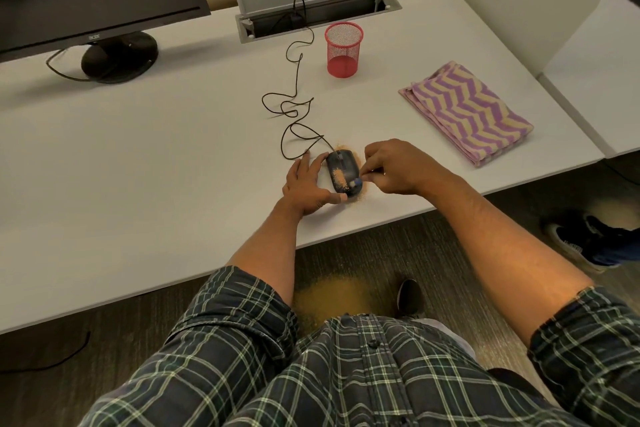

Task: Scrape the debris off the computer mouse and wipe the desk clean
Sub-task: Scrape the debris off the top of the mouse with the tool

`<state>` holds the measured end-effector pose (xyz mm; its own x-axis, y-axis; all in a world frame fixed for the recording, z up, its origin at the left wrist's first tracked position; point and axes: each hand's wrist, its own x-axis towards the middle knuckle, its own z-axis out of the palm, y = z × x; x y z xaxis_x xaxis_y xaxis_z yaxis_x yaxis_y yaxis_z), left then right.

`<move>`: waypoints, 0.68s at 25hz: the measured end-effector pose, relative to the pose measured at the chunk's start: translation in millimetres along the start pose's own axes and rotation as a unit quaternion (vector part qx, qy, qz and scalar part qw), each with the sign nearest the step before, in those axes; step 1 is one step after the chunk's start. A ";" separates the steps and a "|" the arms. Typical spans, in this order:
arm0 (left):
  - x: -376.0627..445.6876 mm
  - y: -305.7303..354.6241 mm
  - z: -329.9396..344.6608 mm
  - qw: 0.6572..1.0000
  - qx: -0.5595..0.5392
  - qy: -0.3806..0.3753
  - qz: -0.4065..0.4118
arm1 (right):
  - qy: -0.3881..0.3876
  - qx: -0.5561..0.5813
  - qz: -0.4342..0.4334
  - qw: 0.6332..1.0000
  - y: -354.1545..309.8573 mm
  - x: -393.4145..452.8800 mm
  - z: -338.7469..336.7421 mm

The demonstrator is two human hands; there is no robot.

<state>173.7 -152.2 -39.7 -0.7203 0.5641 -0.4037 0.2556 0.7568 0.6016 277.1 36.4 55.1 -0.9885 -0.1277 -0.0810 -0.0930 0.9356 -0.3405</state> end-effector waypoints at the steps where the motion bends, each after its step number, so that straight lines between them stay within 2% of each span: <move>1: -0.2 0.1 -0.2 1.000 0.000 -0.001 0.001 | 0.030 0.005 0.001 1.000 1.3 -0.2 0.0; 3: -1.4 0.6 -0.4 1.000 0.001 -0.001 0.000 | 0.081 -0.001 0.010 0.997 2.1 -1.4 3.0; 5: -1.8 0.8 -0.8 1.000 0.001 0.000 0.001 | 0.096 -0.011 0.008 0.995 1.2 -3.9 9.3; 9: -1.5 0.3 -0.5 1.000 -0.003 0.002 0.002 | 0.033 -0.011 -0.019 0.999 -2.2 -7.7 14.5; 13: -1.7 1.0 0.0 1.000 0.000 -0.001 0.001 | 0.071 0.004 -0.024 0.997 -2.4 -7.1 9.9; 17: -1.1 0.6 -1.0 1.000 0.004 0.000 -0.001 | 0.014 -0.005 -0.053 0.998 -2.4 -6.1 11.2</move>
<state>174.0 -152.6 -38.2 -0.7211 0.5622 -0.4049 0.2593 0.7609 0.5948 284.7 31.2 45.9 -0.9757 -0.2180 -0.0195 -0.1990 0.9207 -0.3357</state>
